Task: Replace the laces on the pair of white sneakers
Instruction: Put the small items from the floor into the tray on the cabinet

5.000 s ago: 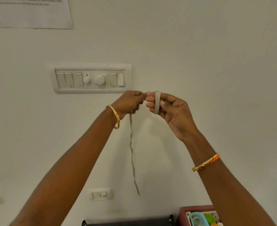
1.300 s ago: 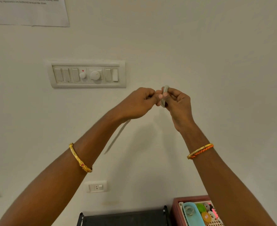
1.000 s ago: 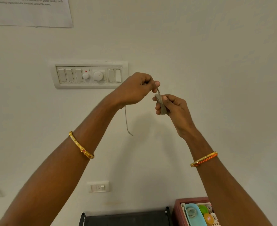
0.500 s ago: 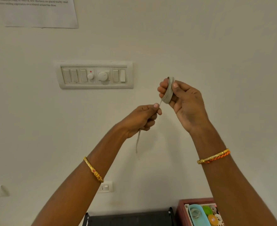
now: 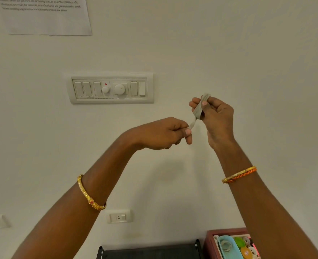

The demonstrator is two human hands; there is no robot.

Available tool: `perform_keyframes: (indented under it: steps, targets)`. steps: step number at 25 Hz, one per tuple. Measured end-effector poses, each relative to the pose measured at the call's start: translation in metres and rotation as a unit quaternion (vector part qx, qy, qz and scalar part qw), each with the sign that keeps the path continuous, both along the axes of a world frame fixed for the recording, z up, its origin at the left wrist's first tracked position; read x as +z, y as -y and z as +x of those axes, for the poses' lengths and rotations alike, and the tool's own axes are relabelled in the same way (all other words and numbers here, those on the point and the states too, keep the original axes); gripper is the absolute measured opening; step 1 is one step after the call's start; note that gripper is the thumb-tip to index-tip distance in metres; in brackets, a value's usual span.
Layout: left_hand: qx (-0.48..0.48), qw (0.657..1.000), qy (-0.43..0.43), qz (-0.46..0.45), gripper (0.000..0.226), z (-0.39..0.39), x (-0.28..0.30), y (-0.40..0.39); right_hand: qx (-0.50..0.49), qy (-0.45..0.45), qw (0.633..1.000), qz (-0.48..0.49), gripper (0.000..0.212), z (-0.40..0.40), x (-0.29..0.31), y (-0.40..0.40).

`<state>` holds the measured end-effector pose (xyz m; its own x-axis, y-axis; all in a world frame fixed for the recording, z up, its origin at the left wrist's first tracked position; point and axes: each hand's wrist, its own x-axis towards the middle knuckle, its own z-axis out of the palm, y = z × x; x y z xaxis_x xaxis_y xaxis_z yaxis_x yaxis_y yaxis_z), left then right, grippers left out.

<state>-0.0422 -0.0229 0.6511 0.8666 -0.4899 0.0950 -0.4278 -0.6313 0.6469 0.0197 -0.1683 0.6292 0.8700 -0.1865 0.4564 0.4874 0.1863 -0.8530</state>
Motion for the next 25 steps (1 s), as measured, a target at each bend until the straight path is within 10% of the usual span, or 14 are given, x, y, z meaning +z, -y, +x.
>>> perform_keyframes:
  steps: [14,25]
  targets:
    - [0.132,0.95,0.278,-0.044,0.013,0.027,0.045,-0.022,0.057,0.058,0.976,-0.2,0.03,-0.01,-0.027,-0.006]
    - [0.203,0.939,0.052,-0.272,0.012,0.032,-0.024,-0.006,0.247,-0.004,0.969,0.028,0.034,-0.01,-0.019,-0.005]
